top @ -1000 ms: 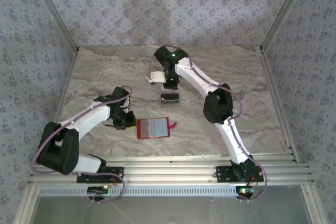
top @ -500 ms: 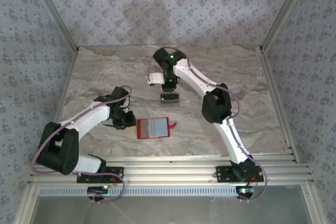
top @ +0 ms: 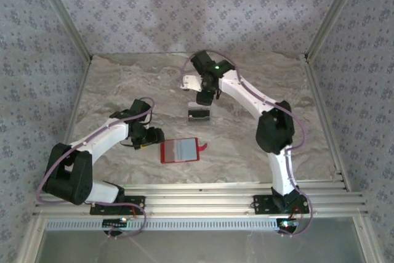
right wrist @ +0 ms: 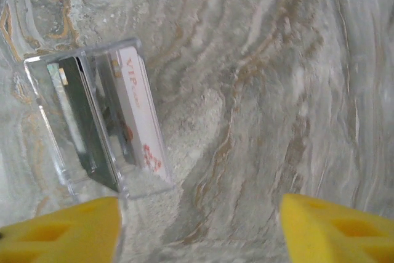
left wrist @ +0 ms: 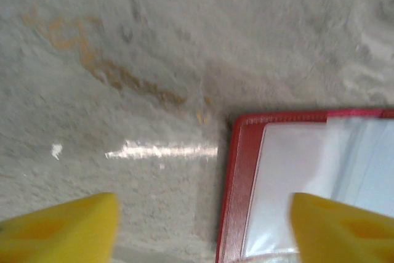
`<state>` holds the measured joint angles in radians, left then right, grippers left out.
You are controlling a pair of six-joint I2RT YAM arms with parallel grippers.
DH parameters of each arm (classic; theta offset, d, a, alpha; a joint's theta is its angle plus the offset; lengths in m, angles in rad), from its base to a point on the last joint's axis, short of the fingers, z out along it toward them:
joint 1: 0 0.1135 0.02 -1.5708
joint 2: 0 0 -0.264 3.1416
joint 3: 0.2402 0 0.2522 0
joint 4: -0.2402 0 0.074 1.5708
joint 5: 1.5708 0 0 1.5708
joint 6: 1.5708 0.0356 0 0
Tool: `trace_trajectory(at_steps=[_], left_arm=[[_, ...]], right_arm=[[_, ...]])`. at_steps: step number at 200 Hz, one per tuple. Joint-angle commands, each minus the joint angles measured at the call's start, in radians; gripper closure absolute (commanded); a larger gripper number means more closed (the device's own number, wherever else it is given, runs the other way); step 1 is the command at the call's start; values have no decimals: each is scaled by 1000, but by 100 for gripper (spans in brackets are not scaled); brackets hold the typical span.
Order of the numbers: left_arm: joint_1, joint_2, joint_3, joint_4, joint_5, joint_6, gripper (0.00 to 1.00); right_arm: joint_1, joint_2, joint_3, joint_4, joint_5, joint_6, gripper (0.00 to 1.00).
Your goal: Take the credit cards out of the card holder
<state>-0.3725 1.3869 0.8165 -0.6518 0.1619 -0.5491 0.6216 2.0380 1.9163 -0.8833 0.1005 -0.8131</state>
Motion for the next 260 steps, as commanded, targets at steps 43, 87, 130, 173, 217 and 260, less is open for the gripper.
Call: trace_trajectory(at_steps=[43, 87, 130, 173, 217, 260], left_arm=[[21, 108, 163, 113, -315, 74, 0], [23, 63, 92, 386, -640, 222, 0], [36, 46, -85, 799, -841, 540, 0], [211, 107, -228, 1102, -626, 519, 0], [369, 123, -398, 1446, -327, 498, 0], [380, 148, -404, 1468, -220, 529, 0]], right_arm=[[-76, -312, -477, 416, 73, 336, 0], [-229, -532, -935, 765, 125, 592, 0], [-413, -660, -1320, 1183, 197, 723, 0], [-501, -657, -1496, 1509, 136, 715, 0], [-625, -556, -1554, 1711, -50, 760, 0], [-655, -516, -1533, 1699, -118, 772, 0]])
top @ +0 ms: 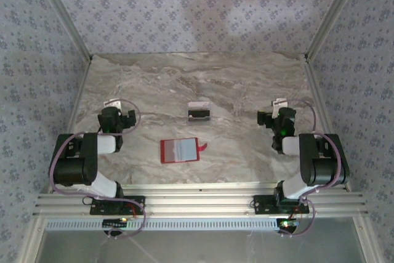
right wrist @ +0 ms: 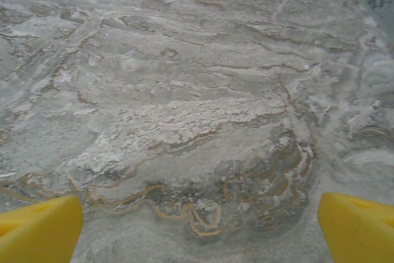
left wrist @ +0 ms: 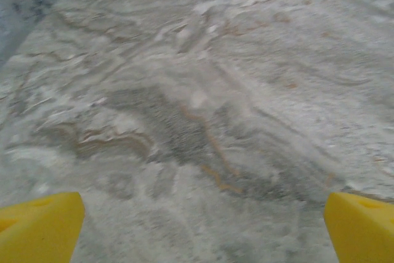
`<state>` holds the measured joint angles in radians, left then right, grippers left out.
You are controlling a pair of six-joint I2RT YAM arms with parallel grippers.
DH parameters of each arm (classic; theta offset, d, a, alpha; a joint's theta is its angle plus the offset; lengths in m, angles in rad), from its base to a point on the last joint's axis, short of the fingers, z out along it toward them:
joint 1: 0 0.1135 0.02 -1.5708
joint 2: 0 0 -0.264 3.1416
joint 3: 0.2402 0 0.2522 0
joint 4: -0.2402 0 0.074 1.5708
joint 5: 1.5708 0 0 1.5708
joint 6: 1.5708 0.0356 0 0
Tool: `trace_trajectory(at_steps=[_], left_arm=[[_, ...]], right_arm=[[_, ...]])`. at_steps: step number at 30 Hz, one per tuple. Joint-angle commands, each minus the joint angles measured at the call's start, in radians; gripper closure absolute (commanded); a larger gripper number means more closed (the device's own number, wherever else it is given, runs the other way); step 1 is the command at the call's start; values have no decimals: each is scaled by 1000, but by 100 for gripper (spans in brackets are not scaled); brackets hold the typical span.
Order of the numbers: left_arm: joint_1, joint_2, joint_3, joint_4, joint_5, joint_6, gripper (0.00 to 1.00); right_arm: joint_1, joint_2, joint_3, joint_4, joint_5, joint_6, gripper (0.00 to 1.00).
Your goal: Take the credit cards out of the card holder
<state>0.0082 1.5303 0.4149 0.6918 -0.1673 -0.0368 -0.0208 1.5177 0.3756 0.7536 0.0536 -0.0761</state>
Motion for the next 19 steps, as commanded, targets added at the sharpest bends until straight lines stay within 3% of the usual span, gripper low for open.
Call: trace_trajectory(at_steps=[1, 5, 19], left_arm=[[-1, 4, -2, 124, 109, 17, 0], [-2, 4, -4, 126, 104, 18, 0], [-4, 4, -4, 125, 104, 19, 0]], right_arm=[[-14, 5, 8, 65, -69, 36, 0], [-1, 4, 7, 64, -9, 43, 0], [-10, 3, 8, 64, -30, 47, 0]])
